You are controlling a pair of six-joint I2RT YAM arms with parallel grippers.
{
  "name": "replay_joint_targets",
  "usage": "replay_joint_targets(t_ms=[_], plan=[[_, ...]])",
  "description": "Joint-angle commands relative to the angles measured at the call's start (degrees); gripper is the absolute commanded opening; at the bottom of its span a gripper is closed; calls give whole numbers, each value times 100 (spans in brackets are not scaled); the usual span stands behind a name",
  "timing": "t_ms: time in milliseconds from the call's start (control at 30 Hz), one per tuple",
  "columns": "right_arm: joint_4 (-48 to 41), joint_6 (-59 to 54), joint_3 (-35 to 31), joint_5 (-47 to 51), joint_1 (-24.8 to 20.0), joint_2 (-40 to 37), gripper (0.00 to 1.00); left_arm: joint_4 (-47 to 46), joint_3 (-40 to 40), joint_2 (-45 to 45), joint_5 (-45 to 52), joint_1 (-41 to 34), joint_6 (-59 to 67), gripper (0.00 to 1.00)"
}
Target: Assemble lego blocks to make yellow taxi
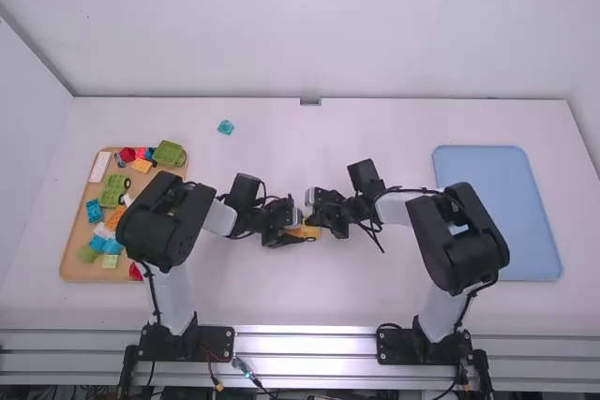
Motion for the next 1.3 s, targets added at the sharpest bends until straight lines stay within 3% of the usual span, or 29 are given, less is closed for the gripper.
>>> replay_joint_targets(t_ms=[0,400,533,833,900,933,967,1000,1167,1233,1267], plan=[[-118,179,-59,584,-11,267,0,-20,-20,98,2,15,-24,60],[-555,225,-57,1154,83,669,0,-22,-22,98,2,15,-26,59],[-319,223,-35,990,103,566,0,-20,-22,98,0,15,-24,59],[-254,363,256,380,-321,-798,1,-20,-22,98,-26,-22,-24,60],[-278,542,238,529,-415,-1088,18,-17,-22,98,-20,-24,-24,61],[-323,673,223,686,-452,-1241,36,-17,-22,96,-24,-24,-22,60],[-367,748,216,800,-474,-1333,47,-17,-22,98,-24,-24,-22,61],[-422,848,208,957,-492,-1436,100,-17,-22,96,-24,-24,-22,62],[-763,1215,201,1484,-619,-1707,99,4,-22,96,-24,-24,-22,77],[-887,1211,199,1495,-625,-1722,99,22,-20,94,-20,-7,-24,100],[-901,1209,199,1493,-627,-1722,99,11,-13,83,-26,9,-24,99]])
